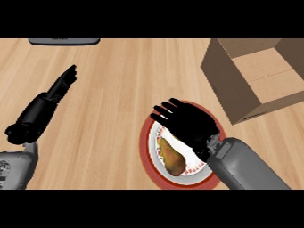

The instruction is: Pick the lemon from the plate and place it in the cardboard box

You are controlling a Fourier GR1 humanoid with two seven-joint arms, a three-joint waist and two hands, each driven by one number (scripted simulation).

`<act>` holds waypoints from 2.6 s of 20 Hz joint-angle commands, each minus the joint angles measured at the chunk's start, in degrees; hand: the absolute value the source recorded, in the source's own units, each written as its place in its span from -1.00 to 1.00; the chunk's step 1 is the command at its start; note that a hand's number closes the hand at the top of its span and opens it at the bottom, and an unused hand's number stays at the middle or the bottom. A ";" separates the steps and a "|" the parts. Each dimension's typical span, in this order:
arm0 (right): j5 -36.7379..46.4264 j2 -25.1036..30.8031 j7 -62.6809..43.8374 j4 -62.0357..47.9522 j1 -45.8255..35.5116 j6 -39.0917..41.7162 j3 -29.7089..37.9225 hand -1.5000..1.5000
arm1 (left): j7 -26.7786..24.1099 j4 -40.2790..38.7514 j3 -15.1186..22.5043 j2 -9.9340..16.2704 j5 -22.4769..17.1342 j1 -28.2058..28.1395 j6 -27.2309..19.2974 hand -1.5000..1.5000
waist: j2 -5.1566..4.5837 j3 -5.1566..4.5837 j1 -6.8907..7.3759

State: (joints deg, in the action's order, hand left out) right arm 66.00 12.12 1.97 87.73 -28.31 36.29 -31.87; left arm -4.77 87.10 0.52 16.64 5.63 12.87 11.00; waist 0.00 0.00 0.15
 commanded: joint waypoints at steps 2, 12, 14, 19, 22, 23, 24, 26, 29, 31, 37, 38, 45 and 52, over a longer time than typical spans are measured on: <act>5.20 -2.04 -0.31 -2.57 2.44 -2.60 -1.13 -1.00 | -2.11 -2.83 -1.41 -0.41 1.49 0.27 0.65 0.00 | -0.02 0.00 -0.08; 7.79 -3.44 6.97 -13.71 -2.34 -6.56 6.25 -1.00 | 1.45 4.73 -0.18 -3.23 2.41 -4.06 1.66 0.00 | 0.00 0.01 0.27; 10.20 -5.87 4.46 -9.43 1.42 -4.72 2.06 -1.00 | -2.91 -3.50 -1.86 -3.22 3.74 0.89 0.95 0.00 | -0.01 0.00 -0.17; 10.48 -3.03 13.94 -11.99 2.12 -15.65 1.33 1.00 | 3.34 5.69 -2.43 -2.44 0.57 -1.32 3.36 0.00 | 0.04 0.02 0.18; 11.26 -5.52 17.08 -20.34 -2.79 -21.67 3.96 1.00 | -2.21 -1.25 -3.04 -2.66 2.47 -0.05 2.67 0.00 | -0.14 0.01 0.29; 12.51 -4.49 15.42 -13.14 1.29 -20.44 2.38 1.00 | 1.33 -1.28 -2.05 -4.08 3.81 2.22 1.09 0.00 | 0.00 0.01 -0.18; 11.57 -2.59 19.05 -17.01 -1.16 -23.45 5.55 1.00 | -0.35 2.16 -1.08 -4.43 3.87 -2.31 1.51 0.00 | -0.02 0.02 0.18; 10.36 1.03 23.00 -6.41 9.81 -23.18 -0.58 1.00 | -1.86 1.33 -1.31 -3.51 4.23 -3.40 1.94 0.00 | 0.23 0.01 -0.69; 2.67 8.43 40.56 -3.64 10.83 -21.81 -1.76 1.00 | 0.63 1.26 -2.39 -3.49 3.19 -1.98 1.70 0.00 | 0.35 0.06 -1.57; 0.78 12.42 48.39 -0.95 15.48 -22.46 -5.66 1.00 | 0.92 2.52 -3.89 -1.88 2.29 -2.27 2.44 0.00 | 0.74 0.11 -1.91; -13.22 27.16 64.56 14.93 24.72 -28.75 5.12 1.00 | -0.84 1.15 -4.78 -1.78 2.22 -3.21 2.27 0.00 | 0.55 0.02 -3.09; -16.56 29.63 66.27 16.88 25.09 -27.83 7.82 1.00 | -0.25 1.41 -3.86 -3.03 3.07 -2.84 1.11 0.00 | 0.50 0.02 -2.99; -37.26 39.58 71.01 22.66 29.71 -27.56 23.64 1.00 | 0.50 4.43 -1.78 -3.82 3.85 -5.14 1.72 0.00 | 0.31 0.06 -1.49; -61.22 41.62 50.46 18.10 27.12 -16.63 34.56 1.00 | -2.12 1.11 -4.45 -1.20 2.29 -2.32 3.93 0.00 | -0.15 -0.10 -0.12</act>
State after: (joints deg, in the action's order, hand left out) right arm 15.28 52.47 55.70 109.71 1.05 11.28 -2.13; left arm -4.98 89.03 -3.10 14.10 8.41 10.84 13.59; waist 0.15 -0.06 -1.28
